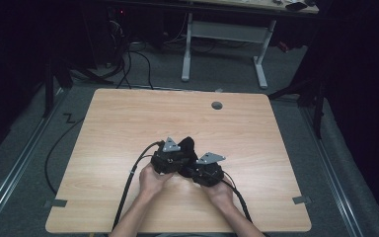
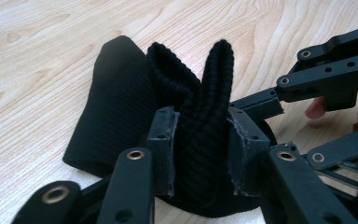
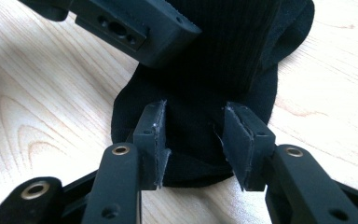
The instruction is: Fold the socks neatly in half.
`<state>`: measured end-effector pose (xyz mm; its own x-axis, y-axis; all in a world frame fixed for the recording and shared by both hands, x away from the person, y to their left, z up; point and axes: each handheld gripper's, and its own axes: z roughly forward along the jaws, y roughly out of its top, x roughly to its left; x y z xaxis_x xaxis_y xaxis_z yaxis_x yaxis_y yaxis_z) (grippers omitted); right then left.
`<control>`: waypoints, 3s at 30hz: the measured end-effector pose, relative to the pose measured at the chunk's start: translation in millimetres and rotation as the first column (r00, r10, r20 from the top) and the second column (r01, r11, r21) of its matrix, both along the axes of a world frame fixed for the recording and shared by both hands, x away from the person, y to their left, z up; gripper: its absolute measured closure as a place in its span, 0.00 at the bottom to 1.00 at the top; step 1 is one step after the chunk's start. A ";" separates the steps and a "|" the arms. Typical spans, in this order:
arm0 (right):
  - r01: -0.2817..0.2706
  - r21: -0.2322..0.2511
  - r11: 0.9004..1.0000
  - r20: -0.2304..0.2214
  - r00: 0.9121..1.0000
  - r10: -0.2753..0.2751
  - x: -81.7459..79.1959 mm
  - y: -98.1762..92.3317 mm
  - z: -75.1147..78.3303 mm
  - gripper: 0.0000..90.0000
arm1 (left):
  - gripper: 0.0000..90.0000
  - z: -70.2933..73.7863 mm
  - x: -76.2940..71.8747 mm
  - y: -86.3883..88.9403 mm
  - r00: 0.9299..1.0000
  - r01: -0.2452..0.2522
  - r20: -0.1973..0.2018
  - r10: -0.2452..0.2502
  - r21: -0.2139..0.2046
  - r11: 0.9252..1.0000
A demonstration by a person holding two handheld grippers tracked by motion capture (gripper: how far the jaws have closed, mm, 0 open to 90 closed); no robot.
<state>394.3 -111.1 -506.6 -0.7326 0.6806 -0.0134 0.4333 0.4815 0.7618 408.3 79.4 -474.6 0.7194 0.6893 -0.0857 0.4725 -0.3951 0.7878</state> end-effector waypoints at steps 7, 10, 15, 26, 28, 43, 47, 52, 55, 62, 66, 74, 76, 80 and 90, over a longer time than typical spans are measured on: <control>0.008 0.003 1.000 -0.006 1.000 -0.008 1.3 0.6 0.2 0.66 | 0.61 0.8 -2.7 -1.0 1.000 -0.010 -0.004 0.010 -0.012 1.000; 0.012 0.004 1.000 -0.004 1.000 -0.012 2.5 1.2 0.2 0.66 | 0.57 0.2 -5.4 2.3 1.000 -0.025 -0.004 0.024 -0.039 0.999; 0.019 0.011 1.000 -0.015 1.000 -0.019 2.0 1.0 1.4 0.63 | 0.52 2.9 -10.2 6.3 0.999 -0.037 -0.007 0.036 -0.059 0.998; -0.014 0.033 0.999 -0.033 0.999 0.015 -8.2 -10.4 15.8 0.64 | 0.47 3.7 -19.5 10.6 0.999 -0.039 -0.016 0.038 -0.067 0.997; -0.031 0.037 0.999 -0.040 0.999 0.032 -12.0 -15.7 17.2 0.66 | 0.47 1.6 -21.0 11.8 0.998 -0.051 -0.027 0.049 -0.063 0.997; -0.078 0.019 0.997 -0.010 0.997 0.078 6.7 -12.5 26.3 0.70 | 0.42 -16.3 -41.4 3.2 0.984 -0.180 -0.017 0.180 0.028 0.983; -0.113 0.005 0.994 -0.023 0.993 0.113 10.4 -8.4 17.5 0.89 | 0.41 -22.5 -42.4 -1.4 0.982 -0.189 -0.017 0.190 0.045 0.981; -0.130 -0.001 0.992 0.013 0.991 0.130 5.6 -7.9 27.3 0.95 | 0.42 -28.0 -41.5 -6.7 0.978 -0.206 -0.022 0.207 0.049 0.977; -0.152 0.011 0.988 0.038 0.988 0.152 -1.5 -7.7 41.0 0.95 | 0.42 -30.1 -41.3 -9.2 0.976 -0.214 -0.021 0.216 0.054 0.975; -0.156 -0.038 0.987 0.010 0.988 0.156 -11.5 -6.7 36.0 0.94 | 0.43 -30.4 -41.1 -9.7 0.975 -0.220 -0.022 0.221 0.048 0.974; -0.127 -0.026 0.992 -0.050 0.991 0.126 -1.8 -10.8 18.2 0.91 | 0.43 -29.7 -42.5 -8.0 0.976 -0.214 -0.018 0.216 0.052 0.975; -0.105 -0.003 0.994 -0.023 0.994 0.105 -5.3 -17.5 25.8 0.72 | 0.44 -4.3 -50.5 11.1 0.975 -0.221 0.018 0.222 -0.059 0.974; -0.103 0.008 0.995 -0.014 0.995 0.103 -6.4 -20.1 30.7 0.71 | 0.45 2.1 -46.2 13.7 0.974 -0.224 0.020 0.226 -0.074 0.972; -0.093 0.048 0.995 0.013 0.996 0.092 -5.2 -26.9 43.9 0.71 | 0.47 8.2 -33.1 16.3 0.970 -0.239 0.013 0.241 -0.094 0.967; -0.056 0.033 0.998 -0.030 0.998 0.057 22.6 -0.8 38.7 0.78 | 0.48 -12.4 -16.8 -1.0 0.981 -0.183 -0.065 0.183 0.005 0.983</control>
<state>416.9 -112.0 -467.9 -0.7698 0.6376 0.0309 0.4295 0.4815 0.7640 391.6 78.5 -487.0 0.5737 0.8090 -0.1284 0.5867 -0.2965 0.7536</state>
